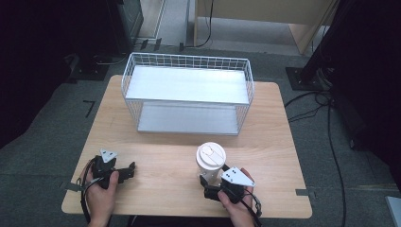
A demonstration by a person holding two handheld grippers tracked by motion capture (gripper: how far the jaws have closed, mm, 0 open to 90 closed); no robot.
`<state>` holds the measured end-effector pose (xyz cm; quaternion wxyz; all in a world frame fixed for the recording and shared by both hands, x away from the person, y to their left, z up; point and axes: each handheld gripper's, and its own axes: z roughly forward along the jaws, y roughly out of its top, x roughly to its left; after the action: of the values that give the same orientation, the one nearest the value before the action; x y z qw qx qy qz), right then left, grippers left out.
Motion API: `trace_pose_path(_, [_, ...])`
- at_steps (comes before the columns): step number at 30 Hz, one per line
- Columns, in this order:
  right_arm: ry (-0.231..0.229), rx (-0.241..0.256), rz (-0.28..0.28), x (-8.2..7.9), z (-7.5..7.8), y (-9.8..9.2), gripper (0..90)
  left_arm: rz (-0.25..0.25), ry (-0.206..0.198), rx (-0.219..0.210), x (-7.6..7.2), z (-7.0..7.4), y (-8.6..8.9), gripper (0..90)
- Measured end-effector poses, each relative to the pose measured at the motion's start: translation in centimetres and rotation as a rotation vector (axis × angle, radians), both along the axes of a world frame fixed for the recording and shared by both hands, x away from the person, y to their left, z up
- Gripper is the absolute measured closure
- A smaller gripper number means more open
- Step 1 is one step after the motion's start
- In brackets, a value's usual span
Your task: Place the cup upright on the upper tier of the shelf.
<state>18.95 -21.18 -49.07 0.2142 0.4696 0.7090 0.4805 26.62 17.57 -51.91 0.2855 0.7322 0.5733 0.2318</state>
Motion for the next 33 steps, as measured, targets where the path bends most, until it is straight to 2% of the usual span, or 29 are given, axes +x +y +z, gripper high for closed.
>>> trace_pose_path(3, [-0.043, -0.005, -0.027, 0.3, 0.4, 0.9, 13.8, -0.001, 0.001, 0.002, 0.0, 0.0, 0.0, 0.0])
trace_pose_path(6, [-0.061, 0.018, -0.041, 0.8, 0.6, 1.2, 13.7, -0.001, 0.001, 0.002, 0.0, 0.0, 0.0, 0.0])
trace_pose_path(9, [-0.082, 0.02, -0.051, 1.1, 0.9, 1.5, 13.7, -0.004, 0.002, 0.001, 0.0, 0.0, 0.0, 0.0])
trace_pose_path(17, [-0.128, 0.025, -0.07, 1.0, 1.5, 2.1, 14.0, -0.005, 0.002, 0.001, 0.0, 0.0, 0.0, 0.0])
trace_pose_path(18, [-0.148, 0.024, -0.071, 0.9, 1.8, 2.1, 14.0, -0.003, 0.001, -0.001, 0.0, 0.0, 0.0, 0.0])
trace_pose_path(21, [-0.145, 0.03, -0.069, 0.9, 2.0, 2.1, 14.0, -0.003, 0.001, -0.001, 0.0, 0.0, 0.0, 0.0])
trace_pose_path(28, [-0.19, 0.038, -0.072, 0.7, 3.4, 2.4, 14.3, -0.003, 0.001, -0.001, 0.0, 0.0, 0.0, 0.0])
trace_pose_path(33, [-0.245, 0.043, -0.065, 0.6, 5.0, 2.7, 14.4, -0.004, 0.002, 0.0, 0.0, 0.0, 0.0, 0.0])
